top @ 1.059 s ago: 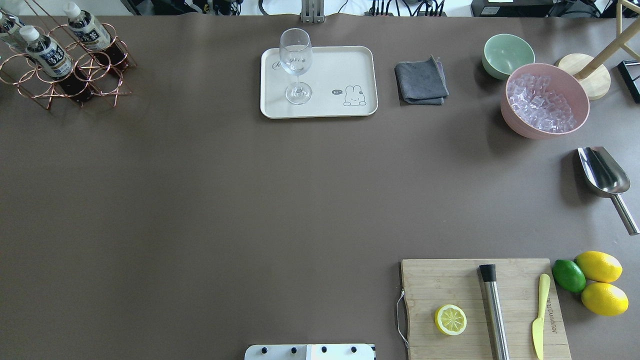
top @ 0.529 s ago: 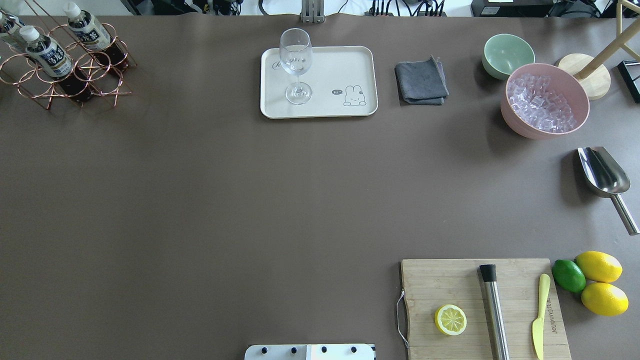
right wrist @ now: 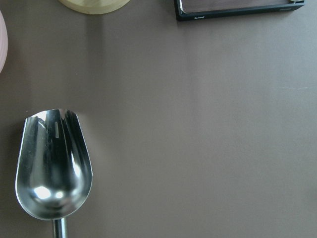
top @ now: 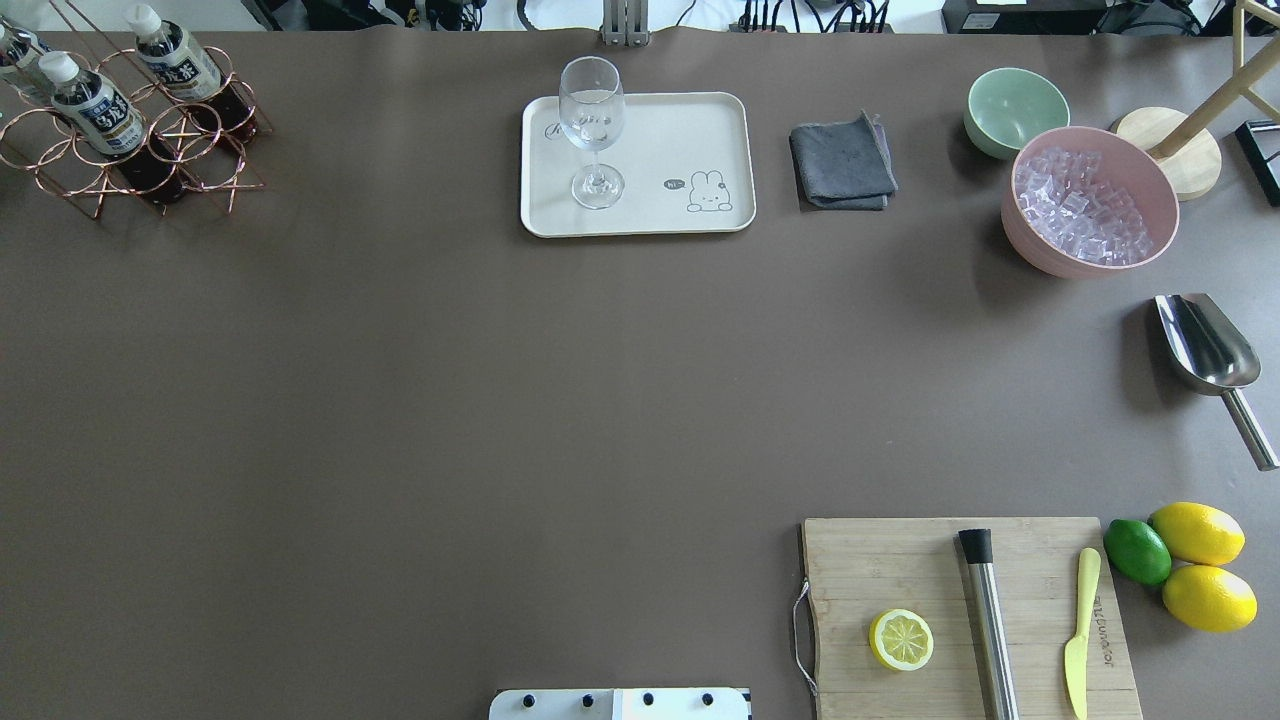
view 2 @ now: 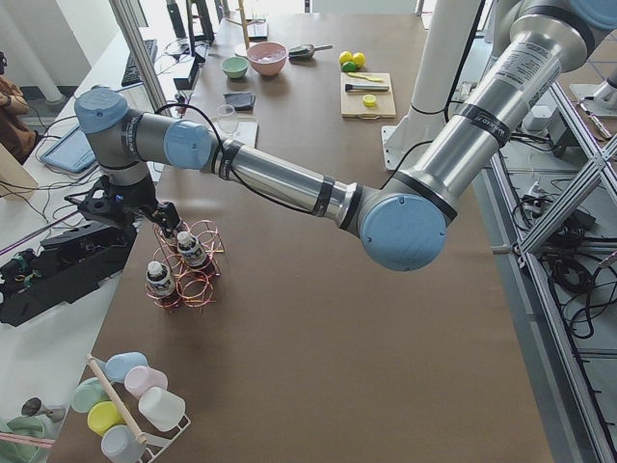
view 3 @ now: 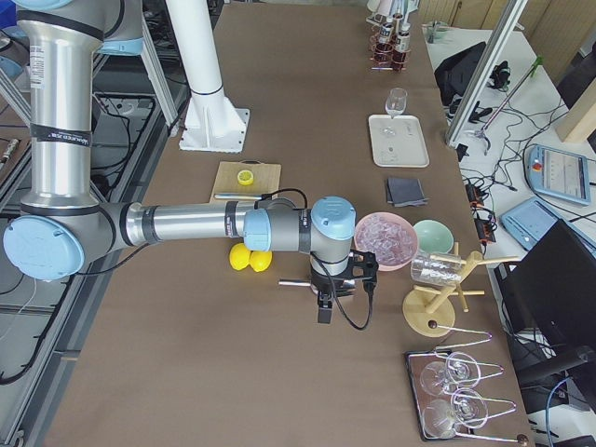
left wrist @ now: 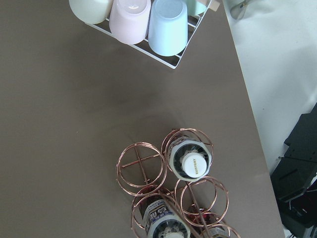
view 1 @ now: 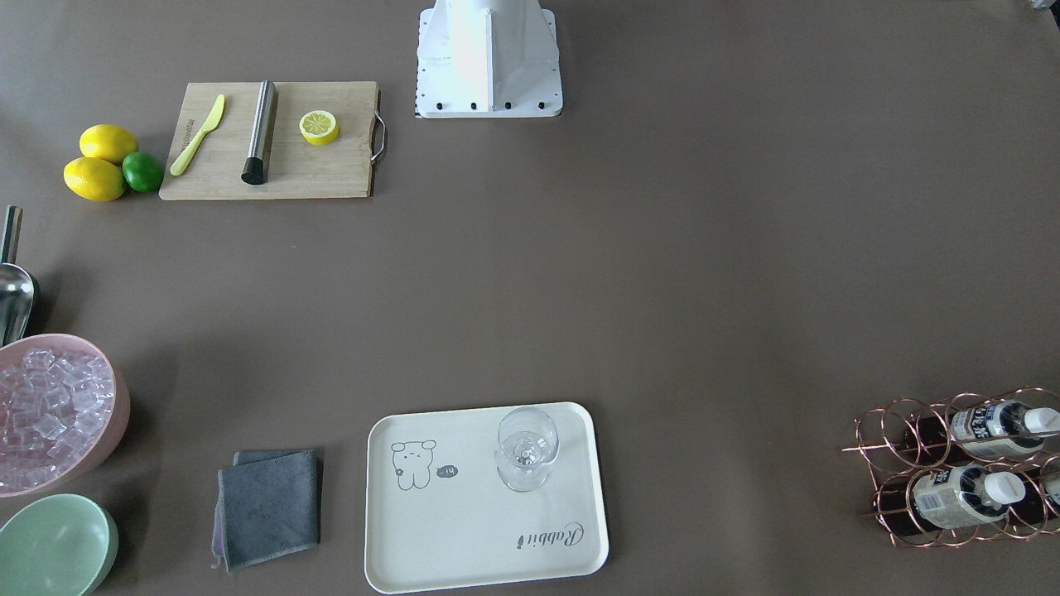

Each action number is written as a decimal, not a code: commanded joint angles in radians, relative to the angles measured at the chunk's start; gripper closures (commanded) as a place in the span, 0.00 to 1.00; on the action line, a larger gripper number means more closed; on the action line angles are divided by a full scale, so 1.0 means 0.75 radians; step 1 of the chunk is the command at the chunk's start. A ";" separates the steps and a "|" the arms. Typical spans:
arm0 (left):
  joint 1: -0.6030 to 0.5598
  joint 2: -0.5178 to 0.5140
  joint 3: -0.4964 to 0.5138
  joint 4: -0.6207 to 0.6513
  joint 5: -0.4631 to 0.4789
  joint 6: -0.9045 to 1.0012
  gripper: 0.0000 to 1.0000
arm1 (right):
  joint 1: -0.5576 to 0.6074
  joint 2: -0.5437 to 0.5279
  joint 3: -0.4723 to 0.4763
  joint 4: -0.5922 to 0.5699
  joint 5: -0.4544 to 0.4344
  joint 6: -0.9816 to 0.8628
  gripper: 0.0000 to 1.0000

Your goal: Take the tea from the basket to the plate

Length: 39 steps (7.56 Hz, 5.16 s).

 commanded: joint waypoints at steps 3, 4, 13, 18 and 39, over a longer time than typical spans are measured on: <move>0.037 -0.020 0.120 -0.185 0.017 -0.282 0.02 | 0.000 0.011 0.018 0.004 0.012 0.002 0.00; 0.074 -0.026 0.114 -0.191 0.017 -0.352 0.02 | -0.002 0.017 0.012 0.073 0.031 0.005 0.00; 0.213 -0.010 0.059 -0.253 0.017 -0.545 0.12 | -0.229 0.181 -0.071 0.810 0.407 0.031 0.00; 0.182 0.011 0.040 -0.249 0.017 -0.536 0.20 | -0.403 0.501 -0.082 0.907 0.501 0.035 0.00; 0.589 0.025 -1.242 0.610 0.025 -1.399 1.00 | -0.620 0.710 -0.055 0.994 0.475 0.101 0.00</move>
